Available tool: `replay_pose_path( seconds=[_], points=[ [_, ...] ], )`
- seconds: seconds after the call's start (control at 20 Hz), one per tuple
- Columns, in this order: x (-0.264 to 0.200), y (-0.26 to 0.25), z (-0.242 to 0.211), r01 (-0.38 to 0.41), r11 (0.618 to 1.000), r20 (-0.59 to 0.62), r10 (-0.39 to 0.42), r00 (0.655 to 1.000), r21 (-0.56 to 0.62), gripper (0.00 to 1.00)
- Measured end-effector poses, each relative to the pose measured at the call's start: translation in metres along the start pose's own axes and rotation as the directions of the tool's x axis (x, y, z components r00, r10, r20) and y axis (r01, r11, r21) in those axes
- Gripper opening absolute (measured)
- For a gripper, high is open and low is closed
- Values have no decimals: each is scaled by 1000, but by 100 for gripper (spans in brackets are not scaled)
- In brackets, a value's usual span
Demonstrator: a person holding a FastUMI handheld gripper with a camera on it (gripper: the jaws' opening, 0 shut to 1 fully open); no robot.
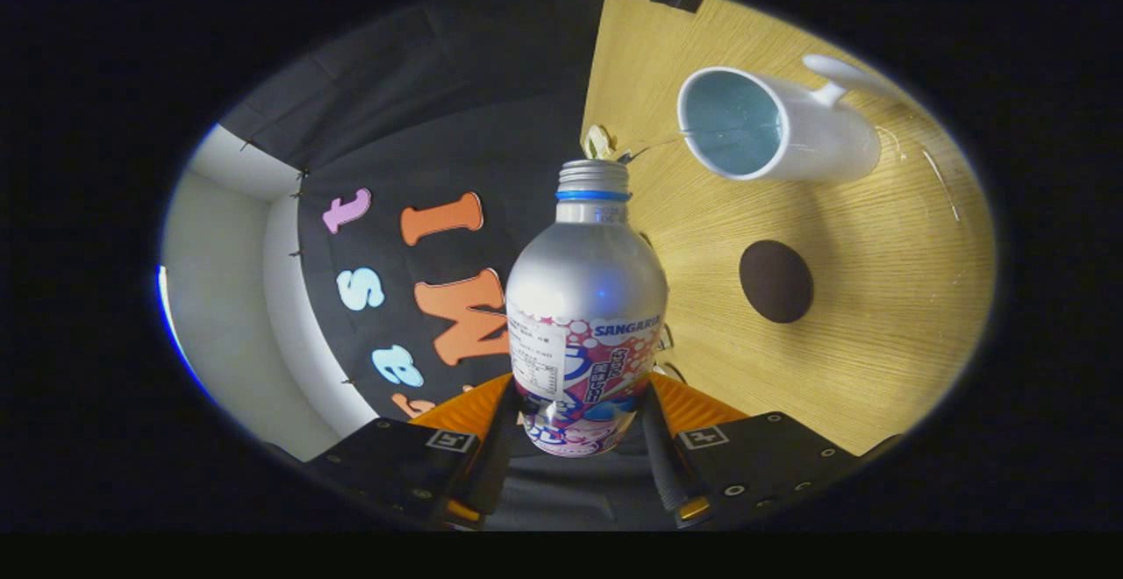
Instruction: Take the bottle from table, then pour the juice into the cup, finally place the bottle on the coaster
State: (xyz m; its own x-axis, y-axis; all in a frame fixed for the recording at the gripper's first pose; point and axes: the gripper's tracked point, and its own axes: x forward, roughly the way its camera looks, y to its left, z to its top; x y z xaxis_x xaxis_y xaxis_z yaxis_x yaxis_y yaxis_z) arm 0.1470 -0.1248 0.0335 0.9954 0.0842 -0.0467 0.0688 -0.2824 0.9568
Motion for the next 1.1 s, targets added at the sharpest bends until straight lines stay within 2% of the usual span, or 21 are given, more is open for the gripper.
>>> replay_pose_path(
  seconds=[0.3,1.1],
  points=[
    [0,1,0,18,999,3,-18,1000,32,69],
    [-3,10,7,-16,983,36,10,999,184,69]
  ],
)
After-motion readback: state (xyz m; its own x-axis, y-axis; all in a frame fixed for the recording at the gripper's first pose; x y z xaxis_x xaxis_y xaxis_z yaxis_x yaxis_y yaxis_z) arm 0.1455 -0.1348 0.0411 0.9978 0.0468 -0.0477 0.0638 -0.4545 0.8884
